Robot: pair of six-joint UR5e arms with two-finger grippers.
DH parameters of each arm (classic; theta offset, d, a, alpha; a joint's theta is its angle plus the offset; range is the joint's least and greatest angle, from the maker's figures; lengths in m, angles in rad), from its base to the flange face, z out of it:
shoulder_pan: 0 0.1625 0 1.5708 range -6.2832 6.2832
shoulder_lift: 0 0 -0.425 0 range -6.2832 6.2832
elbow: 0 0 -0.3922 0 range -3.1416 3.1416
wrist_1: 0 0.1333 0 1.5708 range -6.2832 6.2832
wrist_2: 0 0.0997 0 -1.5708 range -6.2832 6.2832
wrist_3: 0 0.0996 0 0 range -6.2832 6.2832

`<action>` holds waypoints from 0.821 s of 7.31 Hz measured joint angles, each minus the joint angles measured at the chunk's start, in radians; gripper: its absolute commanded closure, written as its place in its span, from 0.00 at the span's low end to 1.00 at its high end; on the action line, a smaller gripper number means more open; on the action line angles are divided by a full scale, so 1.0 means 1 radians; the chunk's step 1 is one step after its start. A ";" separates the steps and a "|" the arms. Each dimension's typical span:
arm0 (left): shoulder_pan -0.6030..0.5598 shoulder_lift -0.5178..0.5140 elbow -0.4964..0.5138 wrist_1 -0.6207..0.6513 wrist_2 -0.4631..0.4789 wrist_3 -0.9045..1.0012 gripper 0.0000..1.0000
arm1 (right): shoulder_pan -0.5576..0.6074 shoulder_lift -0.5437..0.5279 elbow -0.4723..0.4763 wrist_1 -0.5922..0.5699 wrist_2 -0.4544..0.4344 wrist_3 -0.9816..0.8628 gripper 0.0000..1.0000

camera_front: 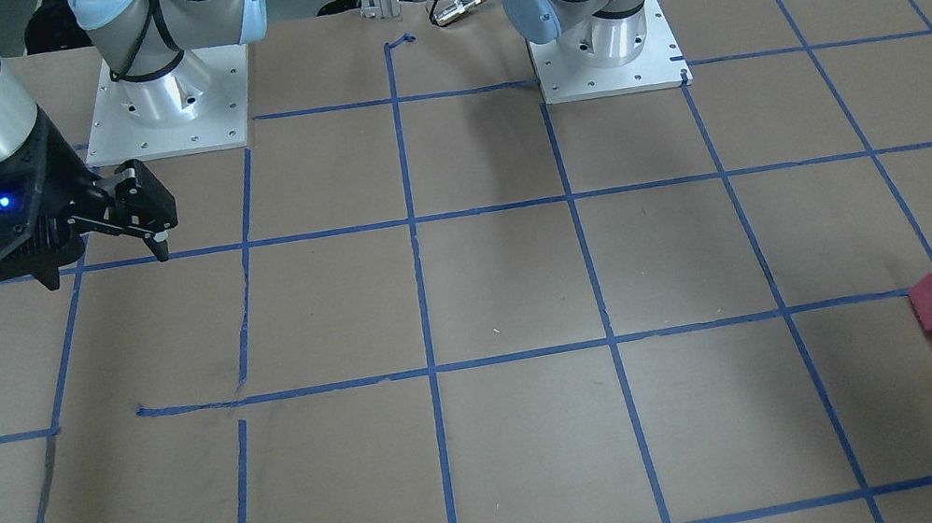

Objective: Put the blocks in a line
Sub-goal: 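Open the left gripper and lift it away from the cubes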

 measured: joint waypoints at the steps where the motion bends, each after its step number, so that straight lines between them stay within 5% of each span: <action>1: -0.037 0.063 -0.003 -0.056 -0.001 -0.046 0.00 | -0.001 0.000 0.000 0.000 0.000 0.000 0.00; 6: -0.330 0.246 -0.095 -0.124 0.013 -0.361 0.00 | -0.002 0.000 0.001 -0.001 0.000 -0.001 0.00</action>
